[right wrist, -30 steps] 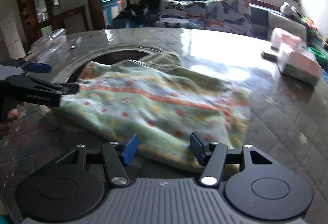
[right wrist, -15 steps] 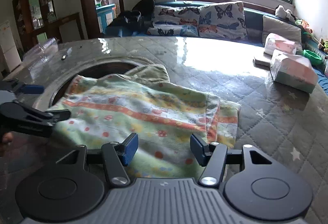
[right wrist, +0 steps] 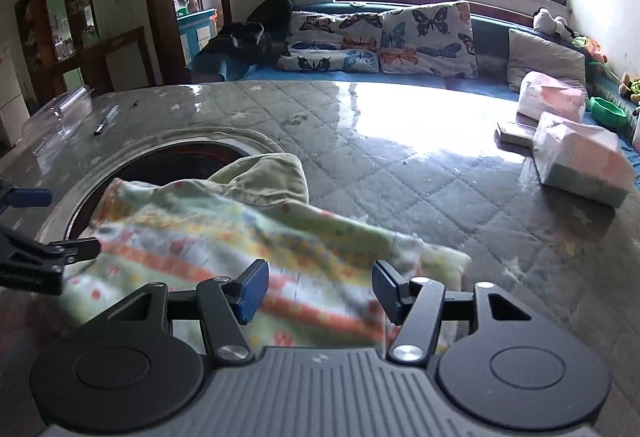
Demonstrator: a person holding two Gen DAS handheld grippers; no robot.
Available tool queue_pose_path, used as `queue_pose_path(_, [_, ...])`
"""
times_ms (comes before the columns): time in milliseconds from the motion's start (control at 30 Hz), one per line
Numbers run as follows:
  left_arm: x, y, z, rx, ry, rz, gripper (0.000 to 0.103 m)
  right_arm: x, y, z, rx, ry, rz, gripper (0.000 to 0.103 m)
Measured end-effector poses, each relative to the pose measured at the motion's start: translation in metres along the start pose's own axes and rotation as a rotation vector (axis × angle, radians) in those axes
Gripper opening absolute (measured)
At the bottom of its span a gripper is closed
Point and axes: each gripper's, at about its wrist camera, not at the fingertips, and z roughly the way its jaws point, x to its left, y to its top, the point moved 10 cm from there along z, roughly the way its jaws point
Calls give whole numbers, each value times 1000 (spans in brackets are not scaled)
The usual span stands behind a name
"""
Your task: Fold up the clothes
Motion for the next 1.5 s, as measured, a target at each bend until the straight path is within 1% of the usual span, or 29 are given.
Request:
queue_pose_path(133, [6,4,8,11,16,-10,103,-8,2,16,15,-16,8,59])
queue_pose_path(333, [17,10,21,27,35,-21,103,-8,7,15,11,-13,3,61])
queue_pose_path(633, [47,27,47,44,102,-73,103,-8,9,19,8,-5,13,62])
queue_pose_path(733, [51,28,51,49,110,-73,103,-7,9,19,7,1,4,73])
queue_pose_path(967, [58,29,62,61,124,-70,103,-7,10,20,4,2,7,73])
queue_pose_path(1067, [54,33,51,41,101,-76,103,-4,12,14,-9,2,-4,73])
queue_pose_path(1167, [50,37,39,19,75,-82,103,5,13,8,-17,21,-16,74])
queue_pose_path(1200, [45,37,36,14,59,-73,103,9,12,7,-19,28,-20,76])
queue_pose_path(1233, [38,37,33,11,41,-60,103,13,11,5,-20,36,-24,80])
queue_pose_path(1267, [32,37,31,7,23,-48,103,17,11,4,-20,44,-27,82])
queue_pose_path(1367, [16,33,32,12,-1,-8,103,36,4,1,-12,72,-79,82])
queue_pose_path(1500, [5,24,41,43,3,17,103,54,-6,2,8,71,-154,84])
